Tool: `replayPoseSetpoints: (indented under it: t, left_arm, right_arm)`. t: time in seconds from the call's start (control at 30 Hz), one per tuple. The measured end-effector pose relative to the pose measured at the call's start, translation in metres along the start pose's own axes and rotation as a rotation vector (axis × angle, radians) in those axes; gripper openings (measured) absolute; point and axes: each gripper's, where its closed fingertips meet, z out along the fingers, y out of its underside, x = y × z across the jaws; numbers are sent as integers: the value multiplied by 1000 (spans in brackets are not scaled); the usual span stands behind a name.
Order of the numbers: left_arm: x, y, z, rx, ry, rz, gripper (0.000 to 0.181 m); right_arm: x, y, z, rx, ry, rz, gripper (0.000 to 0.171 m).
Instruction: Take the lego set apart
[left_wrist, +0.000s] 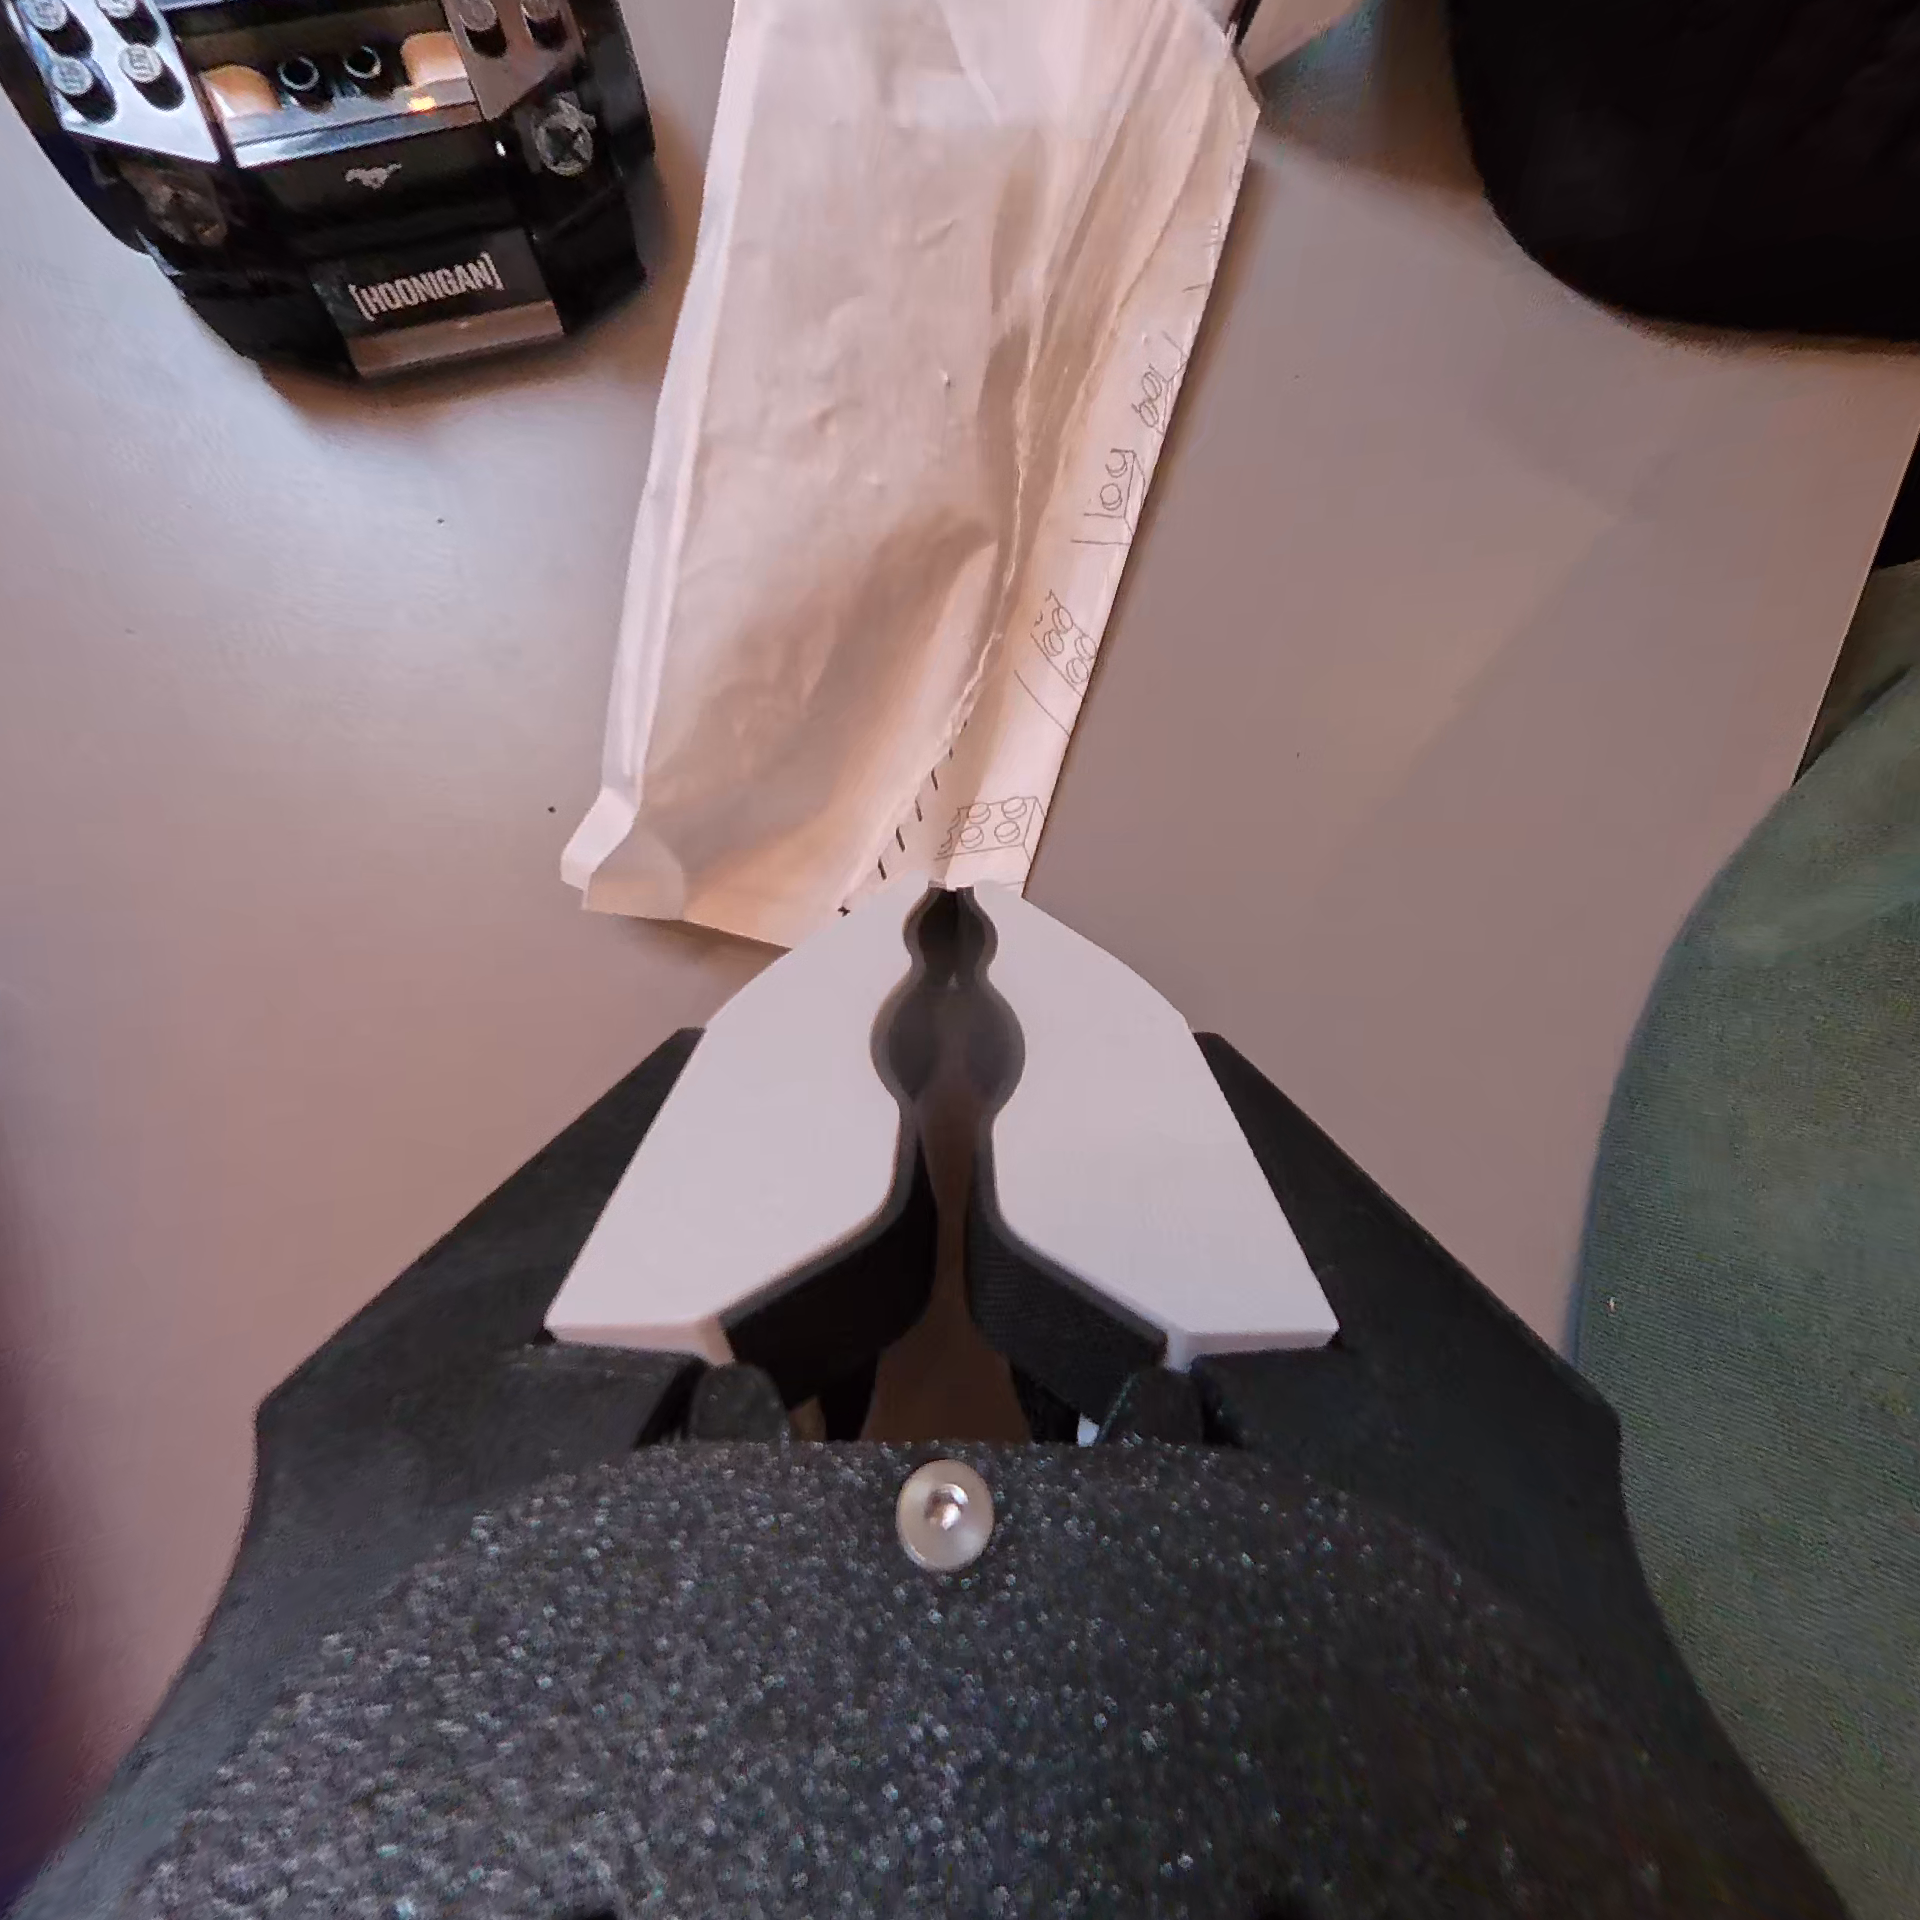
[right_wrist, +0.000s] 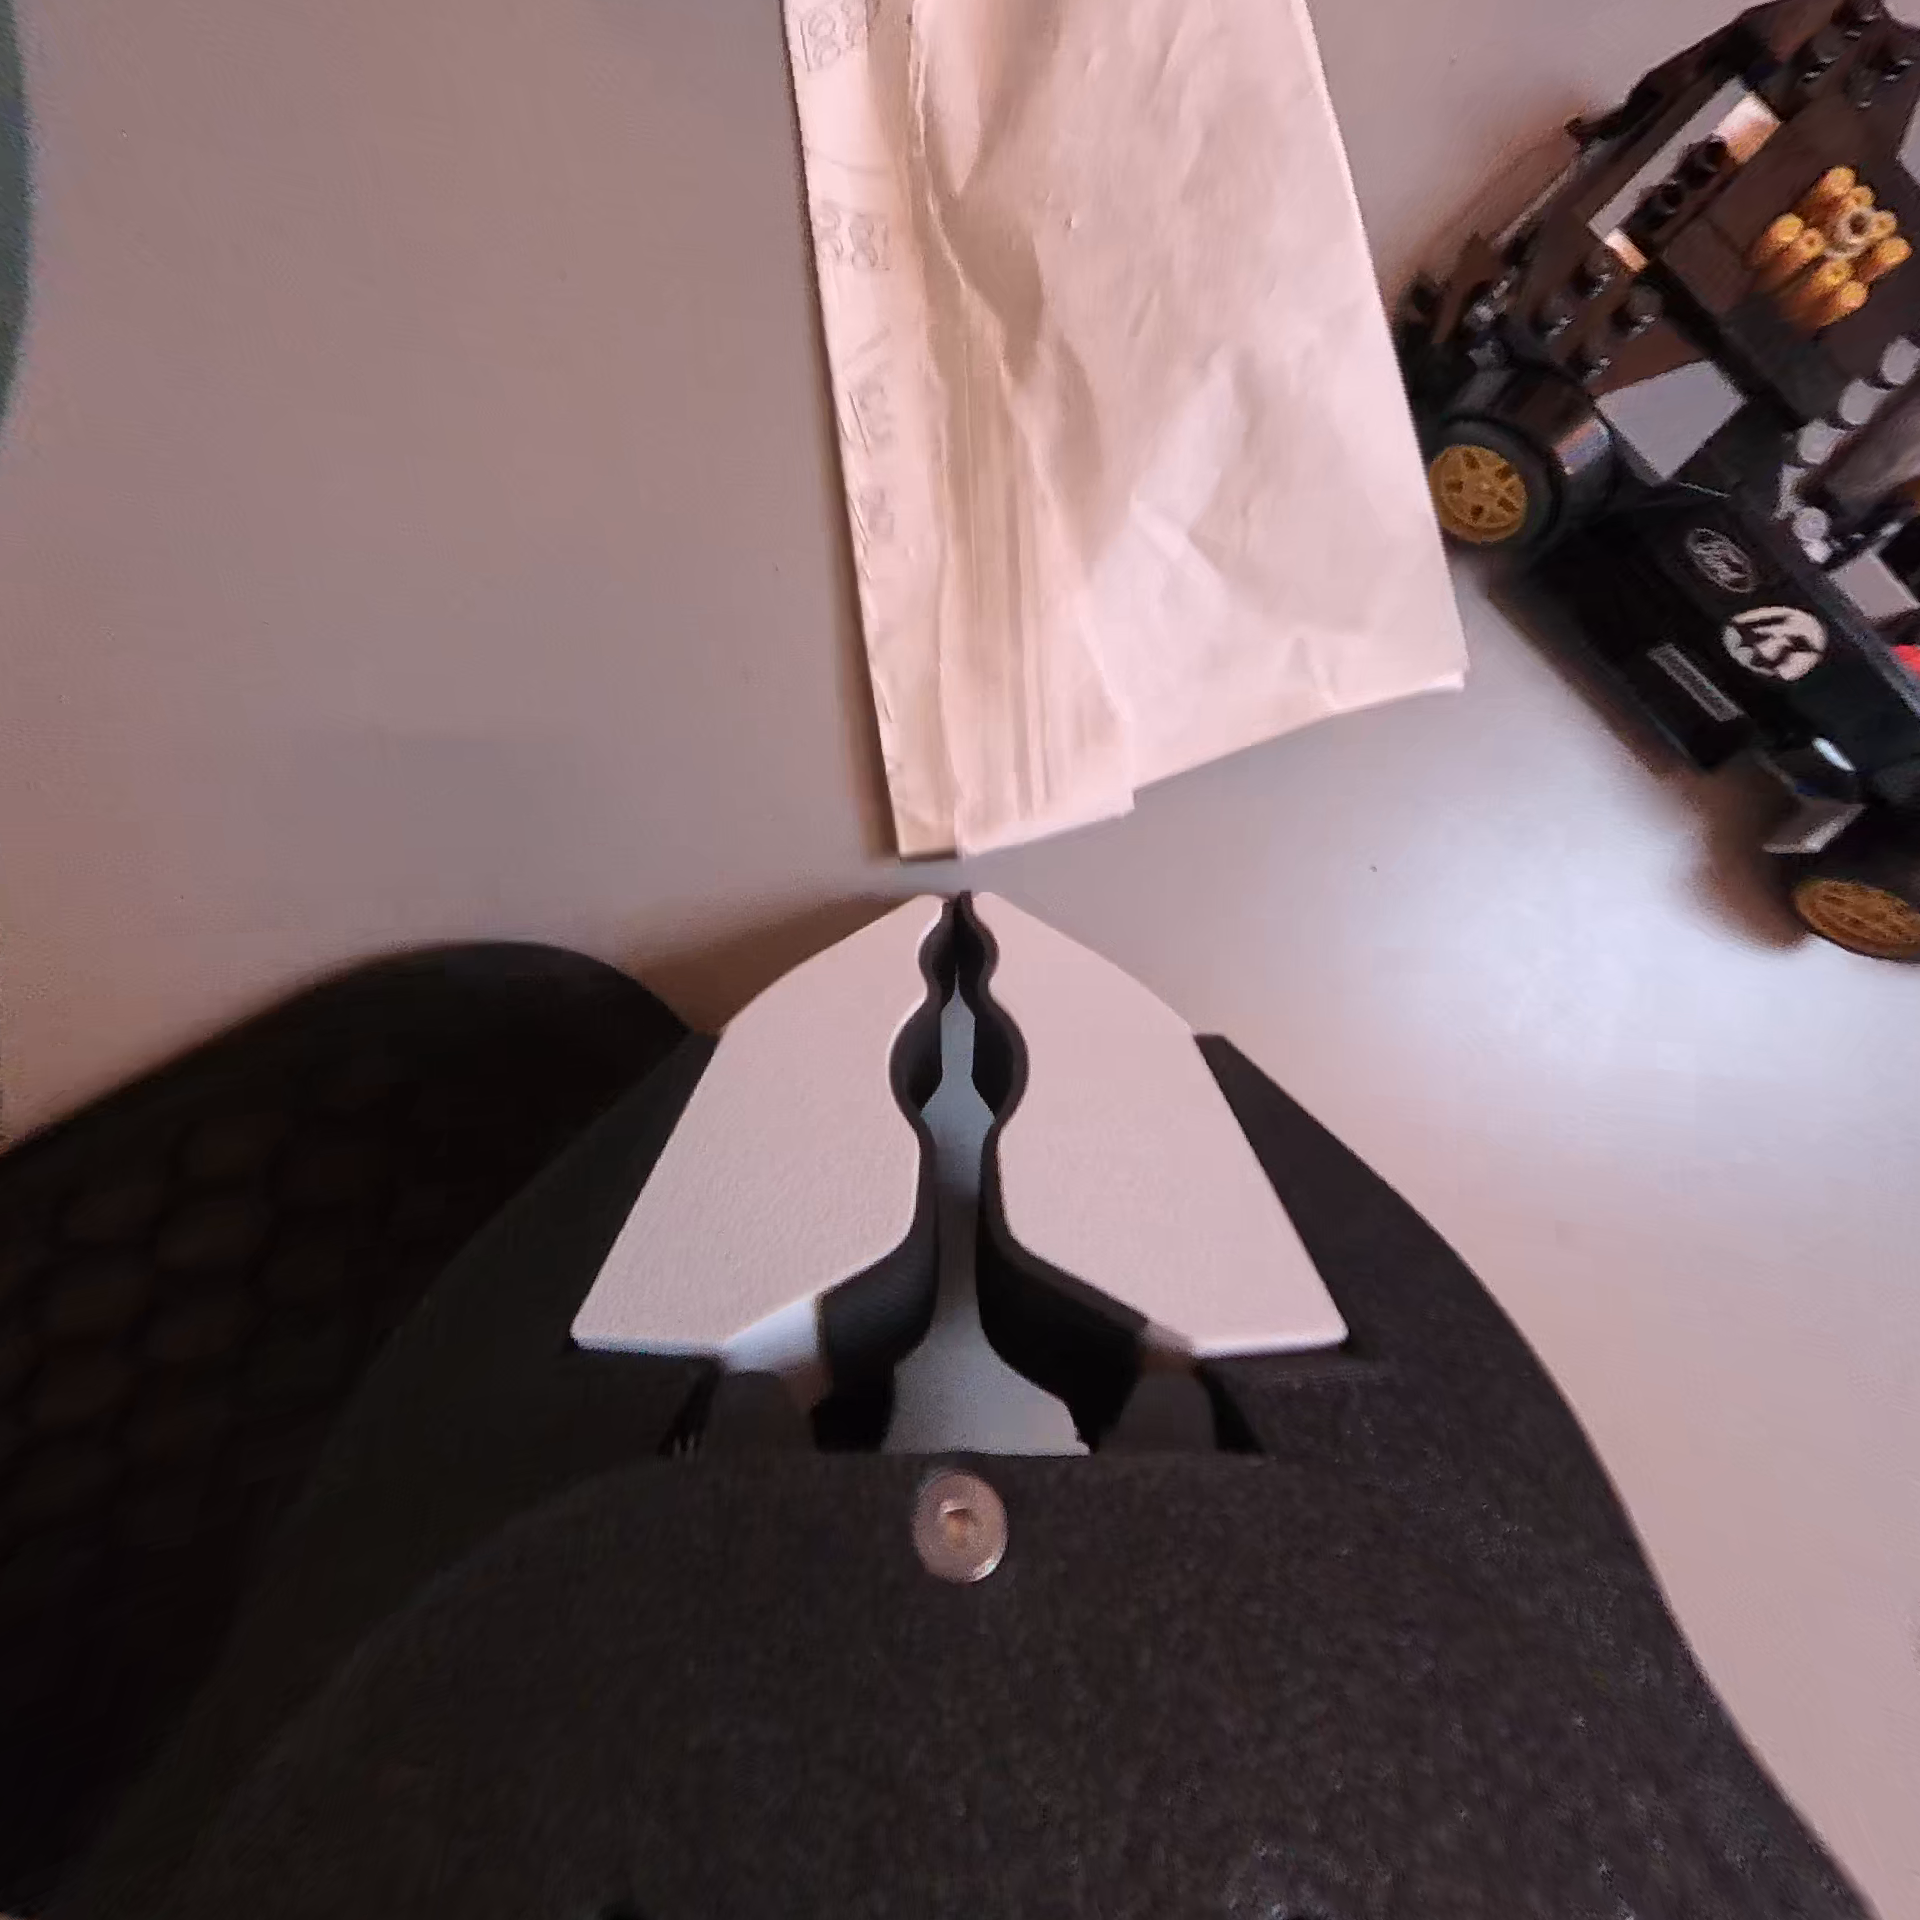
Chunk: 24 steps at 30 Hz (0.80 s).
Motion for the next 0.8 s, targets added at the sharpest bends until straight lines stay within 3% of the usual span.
replayPoseSetpoints:
  t: [0.17,0.43,0.7,0.73,0.8]
  left_arm:
    - [0,-1,0,-4,7,-2,2]
    - [0,-1,0,7,5,-10,2]
    - [2,-4,-5,80,29,-9,0]
    - [2,-5,-7,109,35,-21,0]
    - [3,-8,-16,170,48,-34,0]
  right_arm:
    - [-5,-2,0,-36,23,-38,0]
    - [-8,-23,-5,112,47,17,0]
    - [3,-40,-12,152,134,-16,0]
    - [2,-41,-13,136,161,-43,62]
    - [-4,-35,-11,64,175,-58,84]
